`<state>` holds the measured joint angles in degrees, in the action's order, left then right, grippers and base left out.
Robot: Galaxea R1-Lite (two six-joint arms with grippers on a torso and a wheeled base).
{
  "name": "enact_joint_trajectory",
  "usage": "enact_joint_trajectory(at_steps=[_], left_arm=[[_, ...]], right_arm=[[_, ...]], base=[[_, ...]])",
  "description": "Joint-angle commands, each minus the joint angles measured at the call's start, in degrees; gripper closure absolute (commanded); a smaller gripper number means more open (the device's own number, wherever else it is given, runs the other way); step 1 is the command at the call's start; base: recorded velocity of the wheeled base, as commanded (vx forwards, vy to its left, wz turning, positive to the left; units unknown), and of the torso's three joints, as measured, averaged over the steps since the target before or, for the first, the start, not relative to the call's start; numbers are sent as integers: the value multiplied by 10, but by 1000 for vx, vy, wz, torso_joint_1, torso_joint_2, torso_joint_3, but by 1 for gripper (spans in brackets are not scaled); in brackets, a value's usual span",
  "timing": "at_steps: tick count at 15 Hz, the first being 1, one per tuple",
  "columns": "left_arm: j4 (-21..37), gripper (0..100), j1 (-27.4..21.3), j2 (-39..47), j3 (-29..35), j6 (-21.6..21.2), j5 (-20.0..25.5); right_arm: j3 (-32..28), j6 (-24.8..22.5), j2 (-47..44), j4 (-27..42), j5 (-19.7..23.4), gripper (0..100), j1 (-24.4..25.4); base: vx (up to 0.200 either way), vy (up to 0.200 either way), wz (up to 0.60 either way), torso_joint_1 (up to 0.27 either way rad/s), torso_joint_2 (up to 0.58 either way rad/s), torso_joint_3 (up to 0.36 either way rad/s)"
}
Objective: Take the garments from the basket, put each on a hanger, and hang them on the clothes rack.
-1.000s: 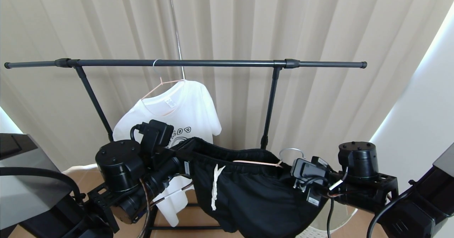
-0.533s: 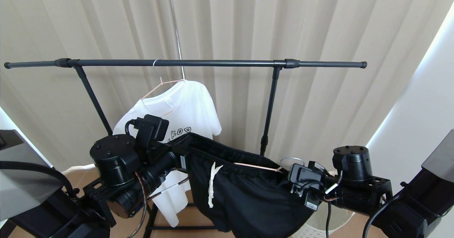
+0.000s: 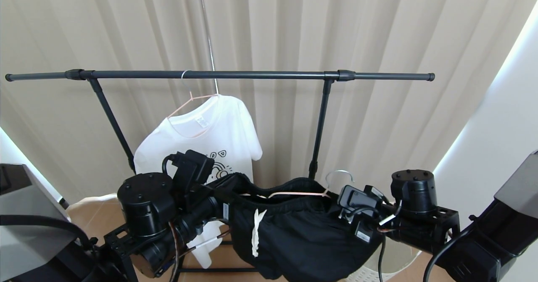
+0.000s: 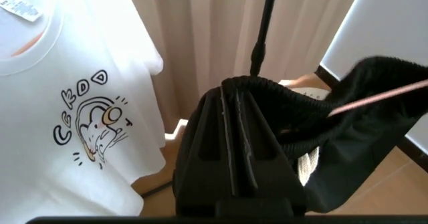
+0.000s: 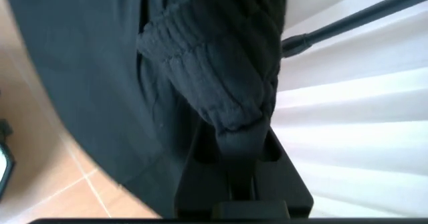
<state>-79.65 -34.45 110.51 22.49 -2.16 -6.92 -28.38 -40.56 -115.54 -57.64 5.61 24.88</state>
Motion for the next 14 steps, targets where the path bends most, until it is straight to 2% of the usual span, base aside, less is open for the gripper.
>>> enact_joint_trajectory(at_steps=[1,7,11,12,14], left_arm=[[1,100,-11,12,-3,0,-1],[2,100,-11,27,1,-9,-21],[4,100,17,25,28,-10,-43],[25,100,29,19,47,-9,-49],[136,100,39,-21,97,0,-49]], right_arm=[[-1,20,1,-14,-11,100,22],[-1,33,26,-18,-20,100,33],[2,27,23,-18,-55,100,30],[0,22,26,-18,-59,100,29],[1,21,39,-18,-60,100,29]], base=[[0,0,0,0,0,0],[0,0,0,0,0,0],[0,0,0,0,0,0],[0,0,0,0,0,0],[0,0,0,0,0,0]])
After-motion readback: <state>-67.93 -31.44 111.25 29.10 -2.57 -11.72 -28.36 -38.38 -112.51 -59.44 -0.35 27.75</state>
